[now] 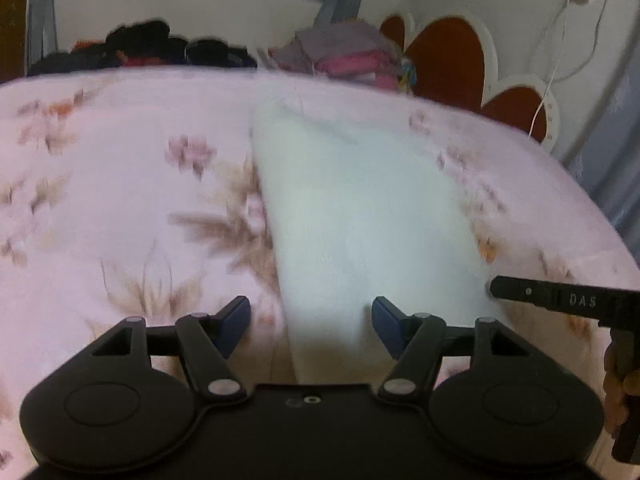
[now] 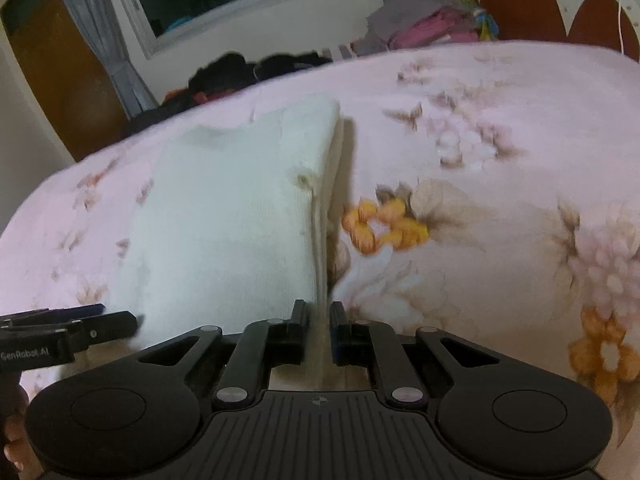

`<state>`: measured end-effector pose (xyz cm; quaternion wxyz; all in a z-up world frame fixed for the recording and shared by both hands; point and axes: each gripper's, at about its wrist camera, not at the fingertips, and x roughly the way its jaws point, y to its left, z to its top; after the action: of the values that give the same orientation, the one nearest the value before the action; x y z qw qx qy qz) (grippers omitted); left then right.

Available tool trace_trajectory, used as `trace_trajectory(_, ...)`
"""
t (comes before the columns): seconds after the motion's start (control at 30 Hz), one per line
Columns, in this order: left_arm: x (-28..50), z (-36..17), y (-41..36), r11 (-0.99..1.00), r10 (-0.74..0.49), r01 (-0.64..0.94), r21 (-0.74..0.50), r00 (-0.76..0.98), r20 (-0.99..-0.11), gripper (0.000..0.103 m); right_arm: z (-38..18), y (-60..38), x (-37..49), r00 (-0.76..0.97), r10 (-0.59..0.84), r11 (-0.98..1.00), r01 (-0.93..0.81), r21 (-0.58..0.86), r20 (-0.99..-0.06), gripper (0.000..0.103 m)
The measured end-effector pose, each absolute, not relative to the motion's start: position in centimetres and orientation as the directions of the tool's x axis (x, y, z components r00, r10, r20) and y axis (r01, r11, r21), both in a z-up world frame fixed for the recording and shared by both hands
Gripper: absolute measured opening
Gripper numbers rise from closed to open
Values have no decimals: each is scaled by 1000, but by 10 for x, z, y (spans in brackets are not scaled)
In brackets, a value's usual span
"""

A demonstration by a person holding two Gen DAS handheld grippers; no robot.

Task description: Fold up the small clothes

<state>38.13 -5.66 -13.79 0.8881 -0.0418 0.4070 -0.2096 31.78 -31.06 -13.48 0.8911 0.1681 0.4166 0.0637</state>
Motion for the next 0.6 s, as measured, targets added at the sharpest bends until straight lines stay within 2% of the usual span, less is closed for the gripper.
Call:
trace_trajectory(0.23, 420, -114, -65, 908, -418, 308, -284, 623, -661, 65, -105, -302, 352, 714, 229, 949, -13, 315, -661, 9)
trace_trajectory(0.6, 495, -123, -74, 925, -371, 198, -324, 657, -657, 65, -109, -282, 432, 739, 158, 976, -18, 215, -655, 10)
